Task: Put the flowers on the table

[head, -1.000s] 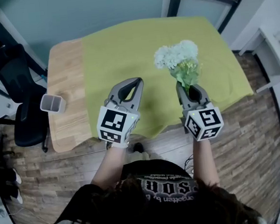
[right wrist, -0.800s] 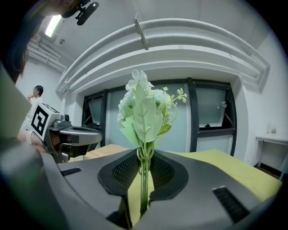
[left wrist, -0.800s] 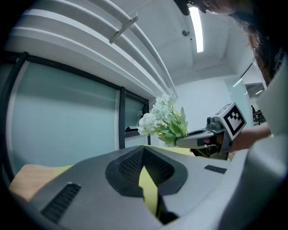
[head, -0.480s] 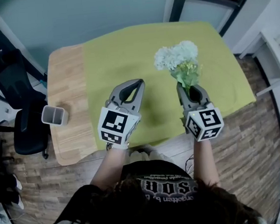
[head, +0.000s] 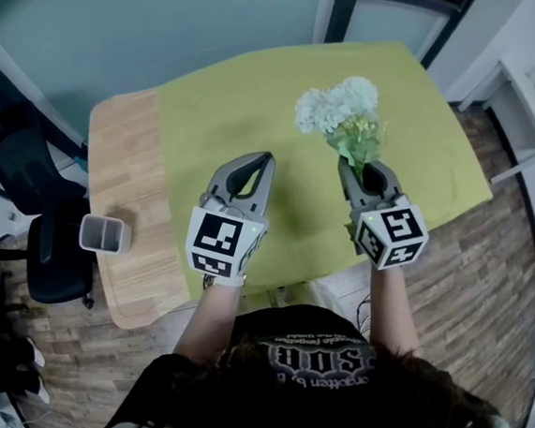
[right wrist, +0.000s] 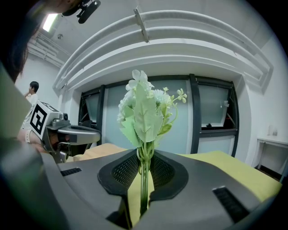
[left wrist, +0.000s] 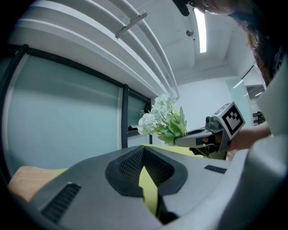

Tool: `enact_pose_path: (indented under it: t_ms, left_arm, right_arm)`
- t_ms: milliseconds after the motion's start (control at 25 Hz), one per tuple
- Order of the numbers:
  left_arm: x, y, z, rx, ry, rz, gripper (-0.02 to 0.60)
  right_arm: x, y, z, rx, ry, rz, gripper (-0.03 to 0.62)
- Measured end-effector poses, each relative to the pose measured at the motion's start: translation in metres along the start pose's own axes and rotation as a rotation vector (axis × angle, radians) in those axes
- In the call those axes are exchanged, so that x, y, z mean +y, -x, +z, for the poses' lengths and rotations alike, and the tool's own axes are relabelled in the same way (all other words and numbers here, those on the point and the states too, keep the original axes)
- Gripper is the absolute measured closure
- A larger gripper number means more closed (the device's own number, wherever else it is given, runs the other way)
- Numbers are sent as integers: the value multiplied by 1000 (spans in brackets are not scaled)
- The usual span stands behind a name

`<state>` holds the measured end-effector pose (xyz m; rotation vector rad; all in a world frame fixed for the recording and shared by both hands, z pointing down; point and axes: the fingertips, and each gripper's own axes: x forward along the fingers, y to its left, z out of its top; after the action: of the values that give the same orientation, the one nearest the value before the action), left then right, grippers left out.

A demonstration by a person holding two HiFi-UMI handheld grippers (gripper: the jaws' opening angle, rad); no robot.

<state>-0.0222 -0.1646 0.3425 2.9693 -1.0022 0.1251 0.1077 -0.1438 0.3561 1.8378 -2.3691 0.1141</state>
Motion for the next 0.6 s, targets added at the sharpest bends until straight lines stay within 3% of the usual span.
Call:
enact_pose_path:
  t_ms: [600]
  left_arm:
    - [41, -65, -3, 23, 10, 93, 584]
  right_arm:
    - [-56, -78, -5, 32, 18, 87, 523]
